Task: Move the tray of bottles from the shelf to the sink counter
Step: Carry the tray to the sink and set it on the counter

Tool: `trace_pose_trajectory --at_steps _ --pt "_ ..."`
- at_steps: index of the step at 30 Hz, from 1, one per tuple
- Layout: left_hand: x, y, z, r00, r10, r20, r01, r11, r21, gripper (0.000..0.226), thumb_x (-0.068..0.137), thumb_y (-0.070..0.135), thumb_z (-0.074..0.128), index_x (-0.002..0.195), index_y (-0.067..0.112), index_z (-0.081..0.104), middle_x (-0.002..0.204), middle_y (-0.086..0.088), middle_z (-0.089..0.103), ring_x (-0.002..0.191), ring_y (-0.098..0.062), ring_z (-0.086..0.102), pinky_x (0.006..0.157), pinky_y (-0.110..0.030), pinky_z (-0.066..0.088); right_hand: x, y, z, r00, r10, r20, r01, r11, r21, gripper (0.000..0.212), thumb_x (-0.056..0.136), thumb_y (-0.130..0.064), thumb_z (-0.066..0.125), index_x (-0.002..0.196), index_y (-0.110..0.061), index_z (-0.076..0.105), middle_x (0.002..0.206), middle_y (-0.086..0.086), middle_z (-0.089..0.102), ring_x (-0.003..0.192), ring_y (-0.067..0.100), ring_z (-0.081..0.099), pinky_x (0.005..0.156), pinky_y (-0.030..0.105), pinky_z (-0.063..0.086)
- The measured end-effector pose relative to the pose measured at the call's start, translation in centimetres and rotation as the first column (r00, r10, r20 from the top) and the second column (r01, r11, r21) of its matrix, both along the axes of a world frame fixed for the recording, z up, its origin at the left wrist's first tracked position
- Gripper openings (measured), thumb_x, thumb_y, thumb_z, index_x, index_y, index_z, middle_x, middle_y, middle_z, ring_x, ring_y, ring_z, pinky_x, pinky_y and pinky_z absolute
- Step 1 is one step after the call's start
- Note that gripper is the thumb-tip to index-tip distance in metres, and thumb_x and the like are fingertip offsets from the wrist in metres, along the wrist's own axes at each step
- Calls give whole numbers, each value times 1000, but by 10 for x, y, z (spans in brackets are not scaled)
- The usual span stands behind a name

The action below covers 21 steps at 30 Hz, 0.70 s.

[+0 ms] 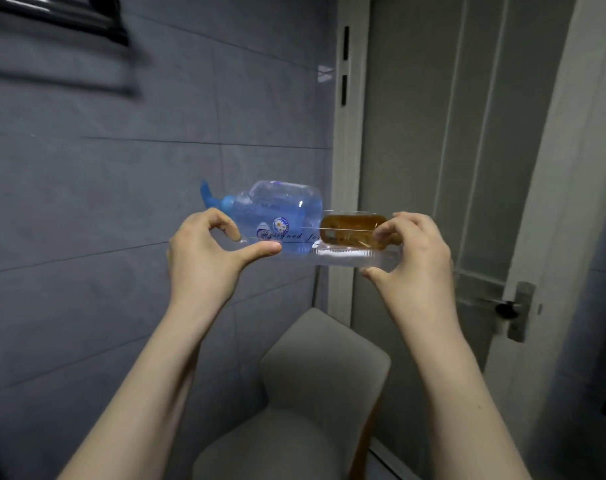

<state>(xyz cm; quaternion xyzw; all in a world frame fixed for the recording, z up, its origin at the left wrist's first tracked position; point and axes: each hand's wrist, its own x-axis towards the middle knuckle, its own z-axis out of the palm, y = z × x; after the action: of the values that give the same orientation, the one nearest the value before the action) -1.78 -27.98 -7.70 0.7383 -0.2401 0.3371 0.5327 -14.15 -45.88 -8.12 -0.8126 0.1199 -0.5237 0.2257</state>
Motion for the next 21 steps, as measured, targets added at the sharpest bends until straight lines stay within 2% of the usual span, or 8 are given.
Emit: trace_pose_trajectory --at_steps 3,6,11,14,17,21 --pt "1 24 -8 992 122 -17 -122 992 7 51 46 50 87 66 17 53 92 0 67 99 -17 60 82 -34 45 22 12 -9 992 125 -30 -125 992 27 38 60 -1 83 87 -13 59 105 -11 43 92 6 48 80 4 32" --pt "-2 42 -15 973 228 -28 -228 974 7 52 45 50 87 65 17 52 89 1 66 97 -17 60 88 -42 48 40 20 -18 971 239 -9 -238 971 24 38 57 1 83 83 -11 59 107 -6 50 94 6 47 84 12 35" --pt "-21 62 -23 908 419 -24 -419 908 -5 52 46 44 88 68 13 54 85 7 58 89 -10 53 83 -34 43 68 31 -29 915 403 -4 -403 915 30 39 53 2 85 80 -9 60 114 6 56 96 6 47 87 23 42" --pt "-32 66 -28 857 515 -14 -515 857 -18 54 45 45 88 70 10 55 81 5 57 83 -10 51 78 -32 42 81 34 -34 869 496 0 -495 868 29 39 53 1 86 79 -10 59 114 4 56 90 1 46 83 18 40" --pt "-45 70 -34 795 606 -24 -606 795 -8 54 45 46 87 69 11 54 80 7 55 82 -9 50 77 -33 42 91 38 -39 819 573 -14 -573 819 20 38 54 1 86 78 -11 58 114 3 55 93 -2 44 83 15 38" --pt "-65 75 -45 697 716 -50 -716 698 11 52 45 50 84 66 16 51 74 11 50 70 -1 38 69 -30 33 101 45 -48 719 694 -31 -694 720 19 39 54 2 85 77 -12 57 107 -7 48 90 -10 39 79 -6 32"
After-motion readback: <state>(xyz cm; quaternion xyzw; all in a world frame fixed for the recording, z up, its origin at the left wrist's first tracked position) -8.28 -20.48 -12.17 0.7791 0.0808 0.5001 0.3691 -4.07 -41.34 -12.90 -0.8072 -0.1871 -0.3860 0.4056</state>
